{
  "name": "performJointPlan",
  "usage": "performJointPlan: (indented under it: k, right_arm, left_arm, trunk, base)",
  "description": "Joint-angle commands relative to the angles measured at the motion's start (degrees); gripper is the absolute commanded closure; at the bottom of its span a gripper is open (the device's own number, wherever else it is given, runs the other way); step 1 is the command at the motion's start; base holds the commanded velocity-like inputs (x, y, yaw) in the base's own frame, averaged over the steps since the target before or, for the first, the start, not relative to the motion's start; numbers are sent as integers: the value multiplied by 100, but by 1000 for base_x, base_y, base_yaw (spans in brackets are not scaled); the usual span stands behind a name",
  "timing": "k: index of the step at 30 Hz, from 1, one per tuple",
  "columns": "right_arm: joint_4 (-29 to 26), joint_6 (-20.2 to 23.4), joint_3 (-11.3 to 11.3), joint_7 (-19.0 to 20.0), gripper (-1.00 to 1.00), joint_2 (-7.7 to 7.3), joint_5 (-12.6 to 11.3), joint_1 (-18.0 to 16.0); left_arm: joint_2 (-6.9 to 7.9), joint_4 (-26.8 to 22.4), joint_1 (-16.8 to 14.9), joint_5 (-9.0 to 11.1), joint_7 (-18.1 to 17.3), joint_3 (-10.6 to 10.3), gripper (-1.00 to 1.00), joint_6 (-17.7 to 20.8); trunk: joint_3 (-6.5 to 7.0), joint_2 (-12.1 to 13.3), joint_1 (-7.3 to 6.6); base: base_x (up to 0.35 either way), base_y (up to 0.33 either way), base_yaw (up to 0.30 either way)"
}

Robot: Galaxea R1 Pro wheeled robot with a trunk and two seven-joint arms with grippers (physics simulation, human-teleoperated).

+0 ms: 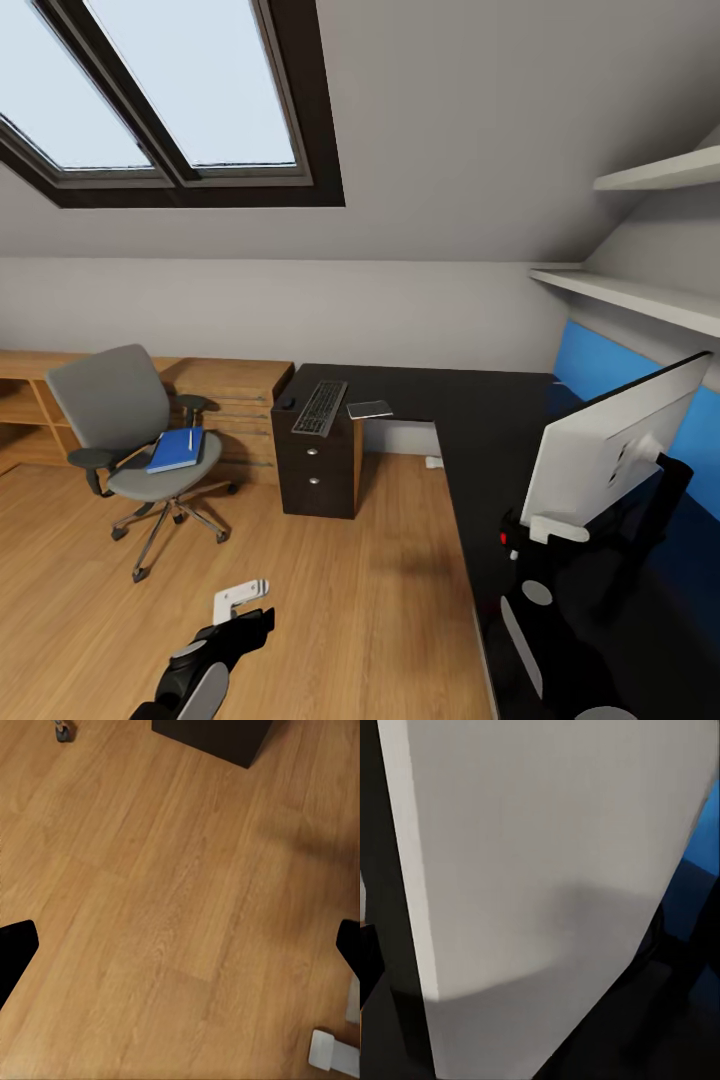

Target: In the bedroom, organize the workspace by keeping the computer under the desk, ensuring the monitor is on the desk, placing the keyboard on the desk next to the monitor, placing the mouse on the desk next to the keyboard, moving the folder from the swivel chair onto the desk next to the mouse, stacking the notebook on top of the folder with the pen on top of the notebook, and positioning the swivel chair next to the desk.

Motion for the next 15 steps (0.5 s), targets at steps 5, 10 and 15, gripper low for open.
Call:
performJointPlan:
  k: [5,10,15]
  right_arm:
    - [6,-6,-19,-32,-100,0,39,-5]
    - [10,-5,-20,-34,-100,-1,34,-5]
    - [10,-5,-20,-35,-100,-1,33,-5]
  left_arm:
    - [-3,50,-7,45,59,-32,-100,4]
    - [-4,60,-3,44,60,-35,-100,4]
    - [-11,71,-5,44,58,-56,-100,4]
  trunk:
    - [-9,-7,1]
    - [-9,-7,1]
    - [-9,-7,1]
  base:
    - [0,0,0]
    - [0,0,0]
    - [-97,-88,0]
